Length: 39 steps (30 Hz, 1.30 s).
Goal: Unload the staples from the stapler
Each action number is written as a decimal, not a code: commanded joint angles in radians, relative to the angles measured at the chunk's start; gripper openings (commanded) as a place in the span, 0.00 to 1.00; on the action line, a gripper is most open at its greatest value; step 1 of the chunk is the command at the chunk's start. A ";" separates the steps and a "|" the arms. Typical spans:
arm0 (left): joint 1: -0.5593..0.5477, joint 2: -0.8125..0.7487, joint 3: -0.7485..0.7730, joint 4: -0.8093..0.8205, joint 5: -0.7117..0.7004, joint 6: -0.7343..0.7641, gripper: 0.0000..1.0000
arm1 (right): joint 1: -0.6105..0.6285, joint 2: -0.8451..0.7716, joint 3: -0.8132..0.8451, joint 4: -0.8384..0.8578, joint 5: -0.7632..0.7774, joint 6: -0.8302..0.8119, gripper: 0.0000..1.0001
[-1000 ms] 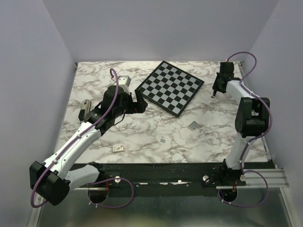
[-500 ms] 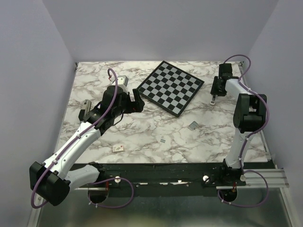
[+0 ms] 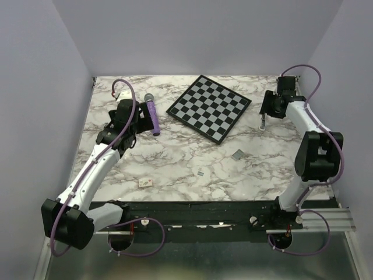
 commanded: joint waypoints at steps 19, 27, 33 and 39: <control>0.614 0.498 0.275 -0.130 0.186 0.289 0.87 | 0.081 -0.526 -0.285 0.174 -0.461 0.151 0.65; 0.621 0.608 0.333 -0.198 0.108 0.329 0.86 | 0.081 -0.555 -0.281 0.184 -0.483 0.157 0.65; 0.626 0.663 0.332 -0.233 0.076 0.319 0.81 | 0.081 -0.557 -0.285 0.189 -0.481 0.151 0.65; 0.634 0.709 0.319 -0.244 0.088 0.288 0.72 | 0.082 -0.566 -0.297 0.194 -0.493 0.155 0.65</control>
